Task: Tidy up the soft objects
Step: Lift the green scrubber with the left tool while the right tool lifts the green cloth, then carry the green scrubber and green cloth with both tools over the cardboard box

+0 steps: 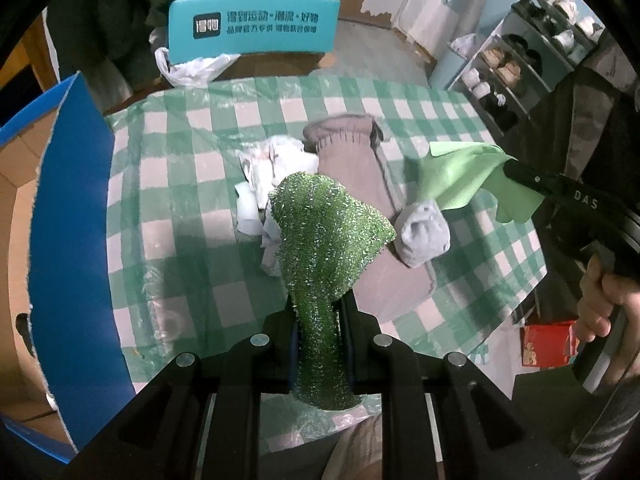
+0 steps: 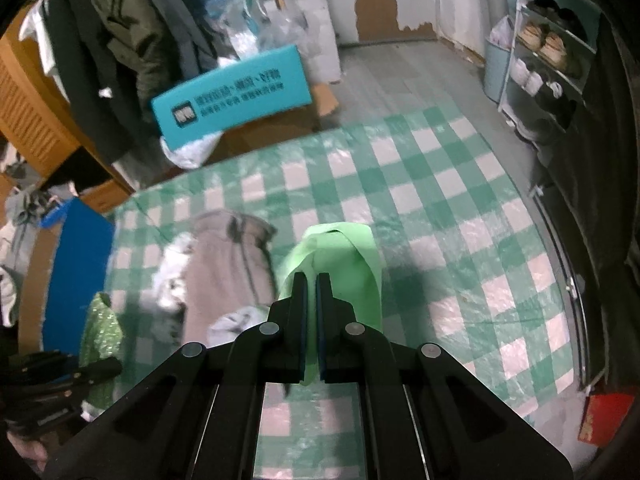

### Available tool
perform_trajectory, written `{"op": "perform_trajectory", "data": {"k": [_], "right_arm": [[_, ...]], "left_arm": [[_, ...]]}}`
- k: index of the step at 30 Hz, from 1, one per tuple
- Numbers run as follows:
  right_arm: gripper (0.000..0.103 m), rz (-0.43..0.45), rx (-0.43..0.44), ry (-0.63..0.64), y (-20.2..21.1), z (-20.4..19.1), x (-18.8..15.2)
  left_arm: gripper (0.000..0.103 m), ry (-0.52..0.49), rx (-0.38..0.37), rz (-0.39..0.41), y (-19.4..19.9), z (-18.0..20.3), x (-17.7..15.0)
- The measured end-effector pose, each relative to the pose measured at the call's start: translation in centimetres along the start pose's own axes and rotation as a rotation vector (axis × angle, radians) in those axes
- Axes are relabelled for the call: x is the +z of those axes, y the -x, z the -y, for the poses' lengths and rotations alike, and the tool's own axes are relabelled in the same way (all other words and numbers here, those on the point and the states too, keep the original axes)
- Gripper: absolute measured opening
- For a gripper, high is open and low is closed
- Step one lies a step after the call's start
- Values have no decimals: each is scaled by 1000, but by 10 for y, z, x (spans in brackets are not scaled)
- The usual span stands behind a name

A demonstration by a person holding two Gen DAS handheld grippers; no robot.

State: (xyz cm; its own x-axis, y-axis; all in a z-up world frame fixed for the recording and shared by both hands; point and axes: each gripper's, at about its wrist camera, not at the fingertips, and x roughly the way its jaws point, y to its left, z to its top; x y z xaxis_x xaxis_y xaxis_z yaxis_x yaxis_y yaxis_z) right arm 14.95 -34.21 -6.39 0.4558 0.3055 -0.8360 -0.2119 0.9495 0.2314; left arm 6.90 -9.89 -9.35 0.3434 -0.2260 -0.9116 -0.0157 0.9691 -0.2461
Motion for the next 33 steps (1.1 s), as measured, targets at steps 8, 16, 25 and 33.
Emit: {"op": "perform_trajectory", "data": {"k": [8, 16, 25, 33], "right_arm": [[3, 56, 46, 21, 20, -20, 8], [3, 88, 85, 46, 37, -38, 10], [3, 125, 128, 79, 57, -59, 11], [3, 146, 164, 121, 72, -86, 11]], "left_arm": [[17, 22, -8, 41, 18, -7, 5], [17, 34, -12, 80, 35, -13, 8], [17, 69, -22, 131, 57, -27, 10], [17, 84, -5, 177, 77, -42, 8]]}}
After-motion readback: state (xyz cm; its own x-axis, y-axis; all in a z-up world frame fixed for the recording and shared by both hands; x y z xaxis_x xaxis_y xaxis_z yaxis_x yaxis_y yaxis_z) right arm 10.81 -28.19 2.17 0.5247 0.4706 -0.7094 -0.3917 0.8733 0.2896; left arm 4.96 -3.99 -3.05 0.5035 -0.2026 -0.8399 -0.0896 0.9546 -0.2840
